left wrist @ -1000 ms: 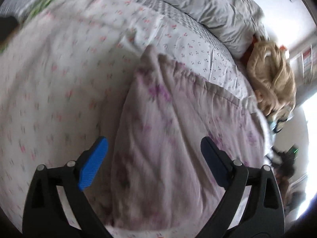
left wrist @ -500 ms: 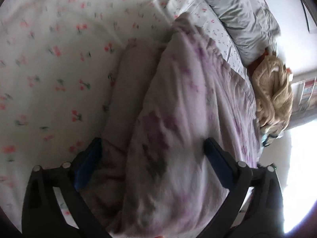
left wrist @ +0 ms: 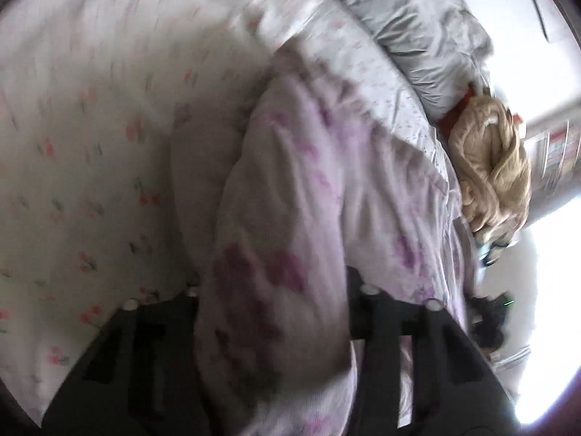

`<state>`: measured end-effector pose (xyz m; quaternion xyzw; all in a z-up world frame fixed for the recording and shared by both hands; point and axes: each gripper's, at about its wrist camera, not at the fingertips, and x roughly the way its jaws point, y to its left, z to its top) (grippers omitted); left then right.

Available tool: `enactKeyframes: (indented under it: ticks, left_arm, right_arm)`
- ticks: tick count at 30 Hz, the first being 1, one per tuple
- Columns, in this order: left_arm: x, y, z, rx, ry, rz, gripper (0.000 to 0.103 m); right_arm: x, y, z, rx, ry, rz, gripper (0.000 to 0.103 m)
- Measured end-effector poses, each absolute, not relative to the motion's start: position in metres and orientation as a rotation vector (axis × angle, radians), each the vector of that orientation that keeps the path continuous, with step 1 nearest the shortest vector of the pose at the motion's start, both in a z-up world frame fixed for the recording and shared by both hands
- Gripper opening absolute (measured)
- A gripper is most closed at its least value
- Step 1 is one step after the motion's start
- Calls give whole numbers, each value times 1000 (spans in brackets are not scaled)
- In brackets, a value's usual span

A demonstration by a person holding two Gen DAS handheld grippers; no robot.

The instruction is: Fold large clothes

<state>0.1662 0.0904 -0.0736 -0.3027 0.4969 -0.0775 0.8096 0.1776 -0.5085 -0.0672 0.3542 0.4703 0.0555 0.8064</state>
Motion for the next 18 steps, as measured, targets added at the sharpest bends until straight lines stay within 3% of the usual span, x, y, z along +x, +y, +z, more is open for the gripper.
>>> enactKeyframes:
  ticks: [4, 12, 15, 17, 18]
  left_arm:
    - [148, 99, -18, -610, 901, -204, 33]
    - [90, 189, 47, -572, 655, -55, 33]
    - [70, 237, 38, -554, 609, 43, 48]
    - [69, 267, 7, -553, 659, 202, 71]
    - [70, 276, -11, -562, 700, 264, 73]
  right_arm:
    - [164, -472, 3, 605, 835, 151, 35]
    - [165, -356, 80, 461, 600, 424, 34]
    - [196, -317, 65, 466, 680, 462, 43]
    - [218, -297, 34, 448, 773, 361, 66]
    - [226, -292, 15, 434, 820, 300, 69]
